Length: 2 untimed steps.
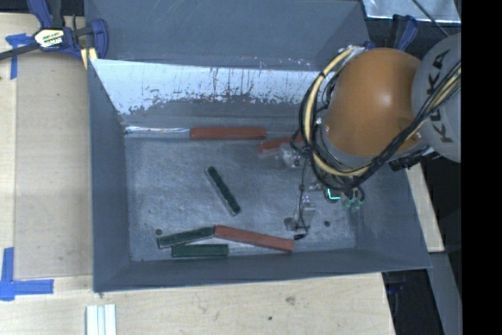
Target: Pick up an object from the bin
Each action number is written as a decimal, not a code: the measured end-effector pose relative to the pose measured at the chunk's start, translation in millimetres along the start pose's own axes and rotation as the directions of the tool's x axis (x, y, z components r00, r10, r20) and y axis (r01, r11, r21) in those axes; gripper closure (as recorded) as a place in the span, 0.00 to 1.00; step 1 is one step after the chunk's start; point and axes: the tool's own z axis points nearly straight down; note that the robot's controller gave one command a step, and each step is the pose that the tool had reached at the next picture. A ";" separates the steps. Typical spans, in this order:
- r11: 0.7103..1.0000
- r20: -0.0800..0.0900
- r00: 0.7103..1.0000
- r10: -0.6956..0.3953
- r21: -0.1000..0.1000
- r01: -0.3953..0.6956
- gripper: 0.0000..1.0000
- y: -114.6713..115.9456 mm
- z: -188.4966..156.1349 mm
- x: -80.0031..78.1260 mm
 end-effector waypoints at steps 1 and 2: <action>0.963 0.008 0.963 -0.269 0.003 0.269 0.00 -36.8 96.2 12.4; 0.946 0.009 0.946 -0.324 -0.001 0.324 0.00 30.8 99.2 11.4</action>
Offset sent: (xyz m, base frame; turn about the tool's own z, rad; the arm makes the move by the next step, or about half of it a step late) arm -0.0138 -0.0361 -0.0964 -0.2741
